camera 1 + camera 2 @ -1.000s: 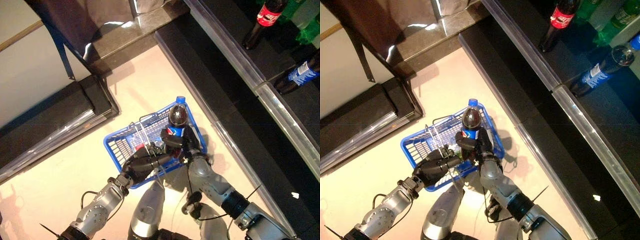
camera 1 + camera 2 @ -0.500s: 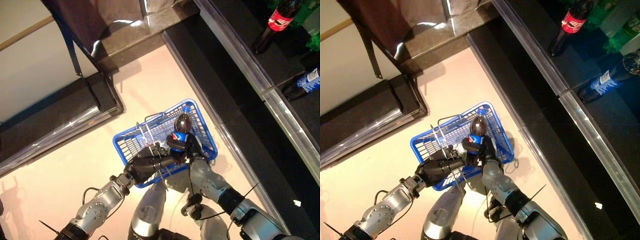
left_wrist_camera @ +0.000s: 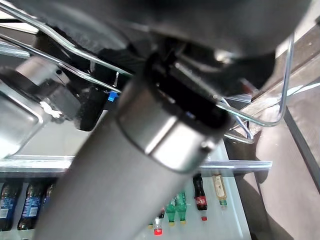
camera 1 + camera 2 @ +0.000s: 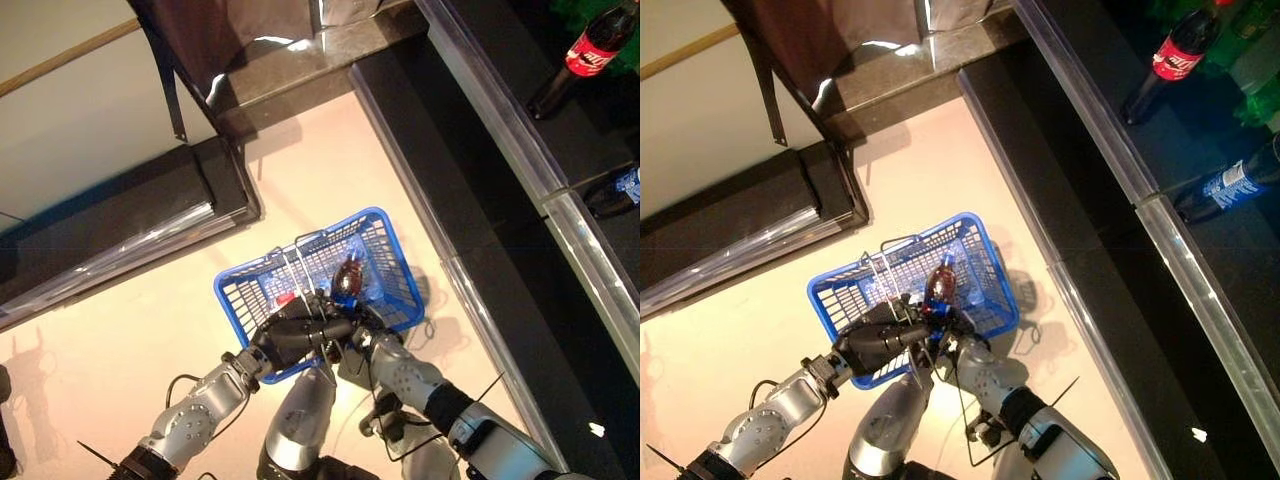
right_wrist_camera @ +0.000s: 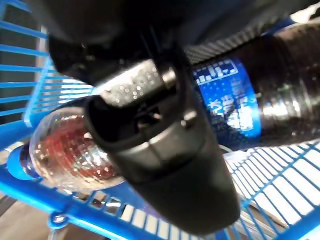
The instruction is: Pick up the drink and place into the basket.
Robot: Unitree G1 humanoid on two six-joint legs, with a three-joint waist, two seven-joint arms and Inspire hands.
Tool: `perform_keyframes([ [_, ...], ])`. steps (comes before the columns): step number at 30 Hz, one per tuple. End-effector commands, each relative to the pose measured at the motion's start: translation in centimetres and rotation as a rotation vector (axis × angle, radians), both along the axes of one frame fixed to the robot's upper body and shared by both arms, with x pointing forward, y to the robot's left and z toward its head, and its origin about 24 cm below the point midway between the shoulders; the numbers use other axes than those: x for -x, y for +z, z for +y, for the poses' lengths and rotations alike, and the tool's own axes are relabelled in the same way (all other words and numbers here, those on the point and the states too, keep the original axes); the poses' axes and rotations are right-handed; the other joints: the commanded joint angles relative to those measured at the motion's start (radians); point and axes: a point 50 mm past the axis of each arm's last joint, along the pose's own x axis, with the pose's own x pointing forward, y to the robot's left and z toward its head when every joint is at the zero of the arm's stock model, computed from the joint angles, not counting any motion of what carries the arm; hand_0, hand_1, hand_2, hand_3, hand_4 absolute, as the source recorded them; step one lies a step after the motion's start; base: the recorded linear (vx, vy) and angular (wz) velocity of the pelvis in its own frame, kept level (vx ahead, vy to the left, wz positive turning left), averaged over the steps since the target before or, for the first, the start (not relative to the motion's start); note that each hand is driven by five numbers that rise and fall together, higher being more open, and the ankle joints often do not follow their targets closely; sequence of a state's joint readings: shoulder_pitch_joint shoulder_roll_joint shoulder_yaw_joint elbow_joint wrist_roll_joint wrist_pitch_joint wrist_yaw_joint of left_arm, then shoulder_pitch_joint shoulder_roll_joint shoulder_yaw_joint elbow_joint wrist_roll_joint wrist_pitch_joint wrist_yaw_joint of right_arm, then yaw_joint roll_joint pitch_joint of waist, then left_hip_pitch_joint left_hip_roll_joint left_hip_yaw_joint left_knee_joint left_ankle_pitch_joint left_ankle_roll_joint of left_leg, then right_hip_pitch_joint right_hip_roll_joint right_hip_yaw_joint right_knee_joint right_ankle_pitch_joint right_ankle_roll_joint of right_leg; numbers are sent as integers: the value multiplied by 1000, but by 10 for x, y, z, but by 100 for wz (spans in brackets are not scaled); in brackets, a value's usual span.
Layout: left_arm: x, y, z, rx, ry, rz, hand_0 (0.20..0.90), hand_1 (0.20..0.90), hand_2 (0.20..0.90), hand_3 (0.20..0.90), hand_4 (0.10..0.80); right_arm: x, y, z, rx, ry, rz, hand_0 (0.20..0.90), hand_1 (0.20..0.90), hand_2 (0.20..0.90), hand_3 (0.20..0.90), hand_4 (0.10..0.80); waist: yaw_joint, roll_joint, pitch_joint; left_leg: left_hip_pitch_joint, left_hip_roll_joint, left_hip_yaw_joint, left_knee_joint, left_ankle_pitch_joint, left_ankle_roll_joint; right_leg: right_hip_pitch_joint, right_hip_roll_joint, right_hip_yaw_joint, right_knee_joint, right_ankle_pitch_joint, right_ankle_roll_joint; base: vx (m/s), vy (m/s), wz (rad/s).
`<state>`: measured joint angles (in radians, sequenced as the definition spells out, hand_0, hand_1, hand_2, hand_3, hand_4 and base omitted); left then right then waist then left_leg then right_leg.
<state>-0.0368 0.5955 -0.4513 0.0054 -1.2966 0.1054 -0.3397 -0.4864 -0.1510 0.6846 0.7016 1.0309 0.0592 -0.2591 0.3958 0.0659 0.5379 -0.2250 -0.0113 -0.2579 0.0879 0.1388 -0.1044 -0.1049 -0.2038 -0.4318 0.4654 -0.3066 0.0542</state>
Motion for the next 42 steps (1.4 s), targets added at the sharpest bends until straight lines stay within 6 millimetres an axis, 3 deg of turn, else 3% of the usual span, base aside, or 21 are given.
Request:
perform_keyframes([
  [1,22,124,-56,461,-371,-628,300,300,300,200,100,-9,29,42,-238,73,-64,300,300,300,200,100,-5,34,-101,21,-55,3,32,-71,64,12,40,-14,-137,186,-24,0,0,0],
  [5,20,126,-56,454,-380,-620,300,300,300,200,100,-24,27,25,-300,-46,-11,314,314,314,216,116,2,34,-102,20,-58,0,38,-74,68,9,35,-19,-126,188,-24,38,-6,2],
  [7,19,128,-56,451,-384,-616,300,300,300,200,100,-32,28,15,-320,-114,9,735,735,735,708,608,7,33,-101,19,-59,-1,41,-75,69,9,32,-23,-122,190,-24,42,-3,3],
  [8,19,129,-56,450,-386,-611,300,300,300,200,100,-35,29,10,-325,-144,14,900,900,900,900,800,8,34,-101,19,-58,-2,41,-75,69,9,31,-24,-119,190,-24,38,-6,1],
  [19,20,130,-56,443,-394,-585,300,300,300,200,100,-55,46,-17,-441,-347,-40,900,900,900,900,800,16,27,-100,25,-55,-1,40,-81,76,7,23,-32,-104,193,-16,6,-2,0],
  [27,19,125,-55,420,-365,-580,300,300,300,200,100,-52,54,-14,-442,-291,-123,900,900,900,900,800,2,18,-102,27,-48,15,31,-81,78,-2,24,-26,-107,198,-12,-11,6,0],
  [28,19,125,-55,411,-358,-581,300,300,300,200,100,-52,56,-14,-449,-271,-141,900,900,900,900,800,-1,24,-103,15,-47,16,30,-57,81,-8,25,-39,-117,223,-21,-94,49,1],
  [32,18,117,-50,382,-303,-566,300,300,300,200,100,-39,62,-3,-479,-147,-217,900,900,900,900,800,-19,6,-109,35,-37,32,19,-79,77,3,31,-22,-124,201,-9,-12,6,3],
  [35,18,109,-45,355,-251,-565,300,300,300,200,100,-18,64,2,-506,-28,-294,900,900,900,900,800,-41,0,-115,27,-27,48,13,-55,79,-1,38,-25,-146,229,-14,-43,2,-7],
  [42,18,78,-27,275,-36,-476,300,300,300,200,100,38,56,-14,-570,190,-386,900,900,900,900,800,-107,-35,-158,75,5,106,-39,-49,74,32,71,19,-210,233,1,-34,3,-14],
])
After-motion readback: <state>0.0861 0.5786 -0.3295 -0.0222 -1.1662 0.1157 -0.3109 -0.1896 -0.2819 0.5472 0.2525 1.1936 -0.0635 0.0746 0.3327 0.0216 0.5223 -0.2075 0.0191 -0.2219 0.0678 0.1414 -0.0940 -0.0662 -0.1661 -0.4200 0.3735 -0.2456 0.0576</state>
